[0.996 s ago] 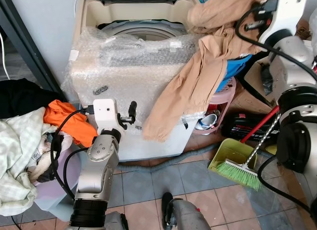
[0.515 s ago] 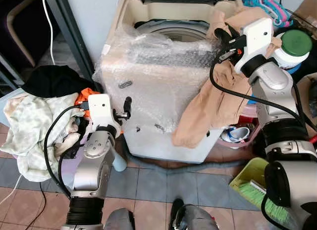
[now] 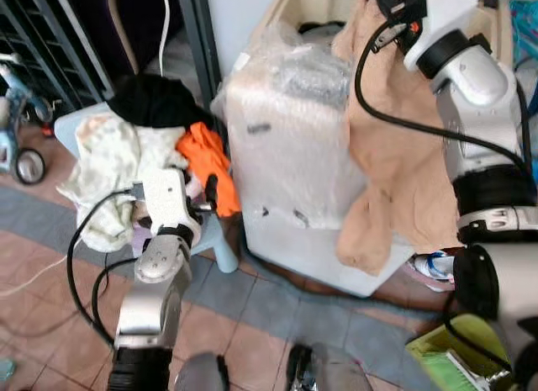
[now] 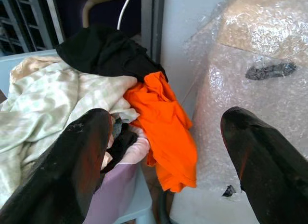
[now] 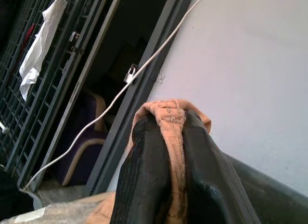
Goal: Clothes washing
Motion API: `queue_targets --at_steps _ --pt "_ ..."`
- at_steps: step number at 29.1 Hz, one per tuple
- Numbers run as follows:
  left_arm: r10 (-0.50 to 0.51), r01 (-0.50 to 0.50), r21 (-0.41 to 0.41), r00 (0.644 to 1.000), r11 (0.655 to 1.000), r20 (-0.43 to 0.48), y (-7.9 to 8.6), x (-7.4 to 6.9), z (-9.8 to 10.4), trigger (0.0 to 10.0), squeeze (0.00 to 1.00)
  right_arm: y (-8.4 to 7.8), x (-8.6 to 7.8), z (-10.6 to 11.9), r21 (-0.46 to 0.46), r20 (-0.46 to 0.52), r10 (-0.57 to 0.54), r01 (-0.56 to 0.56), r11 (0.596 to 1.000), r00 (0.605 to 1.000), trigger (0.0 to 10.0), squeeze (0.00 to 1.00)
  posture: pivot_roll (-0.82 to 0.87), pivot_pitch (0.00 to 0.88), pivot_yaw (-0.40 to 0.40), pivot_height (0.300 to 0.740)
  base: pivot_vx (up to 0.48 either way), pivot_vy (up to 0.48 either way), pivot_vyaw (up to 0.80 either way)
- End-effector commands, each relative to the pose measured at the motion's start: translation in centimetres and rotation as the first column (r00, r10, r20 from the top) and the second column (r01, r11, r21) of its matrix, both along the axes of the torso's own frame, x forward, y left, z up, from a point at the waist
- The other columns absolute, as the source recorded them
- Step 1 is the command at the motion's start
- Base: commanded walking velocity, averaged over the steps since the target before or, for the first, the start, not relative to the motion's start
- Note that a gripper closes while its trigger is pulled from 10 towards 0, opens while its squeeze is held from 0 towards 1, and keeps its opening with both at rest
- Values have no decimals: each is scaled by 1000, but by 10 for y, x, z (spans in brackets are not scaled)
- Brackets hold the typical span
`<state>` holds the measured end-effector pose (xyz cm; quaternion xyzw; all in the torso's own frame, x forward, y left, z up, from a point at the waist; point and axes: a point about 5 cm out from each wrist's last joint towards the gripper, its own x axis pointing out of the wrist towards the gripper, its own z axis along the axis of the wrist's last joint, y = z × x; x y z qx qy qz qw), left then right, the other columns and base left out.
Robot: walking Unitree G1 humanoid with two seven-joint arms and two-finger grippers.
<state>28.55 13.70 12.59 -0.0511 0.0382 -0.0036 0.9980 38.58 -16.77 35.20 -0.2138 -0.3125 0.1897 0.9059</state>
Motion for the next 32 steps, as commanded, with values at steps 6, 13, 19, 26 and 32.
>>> queue_targets --at_steps 6,13,19,26,32 --pt "-2 2 2 1000 1000 -5 -1 1 -1 10000 0 -9 0 41 20 94 -77 75 997 993 10000 0 -5 107 16 740 387 134 578" --pt "-14 13 -9 999 1000 -31 -5 -2 -5 10000 0 -17 7 56 93 83 -195 187 978 977 10000 0 -3 102 12 740 383 288 63" --pt "-14 14 2 999 1000 -40 -5 -2 -8 10000 0 -48 15 57 249 -50 -433 431 867 900 10000 0 -1 97 7 740 172 155 0" --pt "-12 12 -3 999 1000 -49 -7 -2 -10 10000 0 -84 15 47 296 -195 -597 627 721 778 10000 0 -1 93 -8 740 0 0 0" --pt "-18 18 -6 998 1000 -60 -11 -4 -13 10000 0 -75 29 -52 -95 -412 -491 500 861 767 10000 1000 -9 97 -11 740 0 0 0"
